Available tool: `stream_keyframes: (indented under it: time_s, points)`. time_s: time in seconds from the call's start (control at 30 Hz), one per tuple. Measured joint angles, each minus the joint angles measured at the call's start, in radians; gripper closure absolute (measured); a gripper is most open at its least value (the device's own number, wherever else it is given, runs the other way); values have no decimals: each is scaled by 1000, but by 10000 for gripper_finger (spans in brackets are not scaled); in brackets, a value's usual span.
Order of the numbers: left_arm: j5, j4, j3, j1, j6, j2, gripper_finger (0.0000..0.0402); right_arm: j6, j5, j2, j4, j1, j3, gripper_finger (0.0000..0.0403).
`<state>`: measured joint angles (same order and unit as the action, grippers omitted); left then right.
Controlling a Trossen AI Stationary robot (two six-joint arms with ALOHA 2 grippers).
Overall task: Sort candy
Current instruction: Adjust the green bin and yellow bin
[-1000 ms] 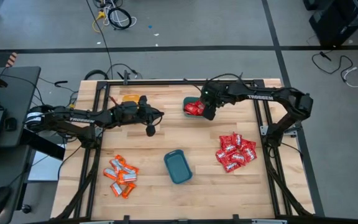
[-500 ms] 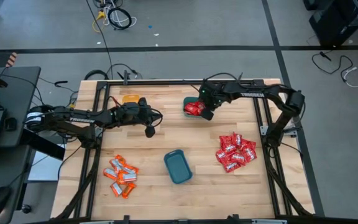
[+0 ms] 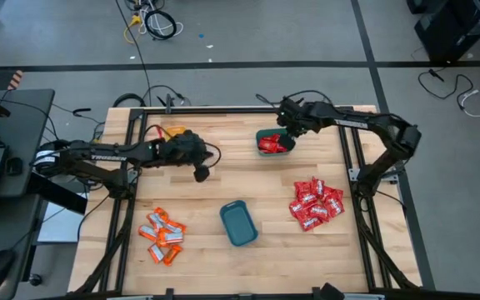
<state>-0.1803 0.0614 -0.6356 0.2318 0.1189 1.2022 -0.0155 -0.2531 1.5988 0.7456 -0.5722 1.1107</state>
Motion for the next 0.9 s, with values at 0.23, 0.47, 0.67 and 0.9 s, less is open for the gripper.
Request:
stream_keyframes:
  time_s: [0.23,0.47,0.67,0.9]
  points:
    - [-243,419,-147,158,163,0,400,15,-2,-189,-31,68,0,402]
    - [-30,449,-112,393,170,55,400,8,-2,-289,-50,139,0,402]
    - [-19,411,-100,485,147,186,400,10,-2,-304,-60,163,0,402]
    - [124,241,-101,483,-18,316,400,10,-1,-296,-61,166,0,402]
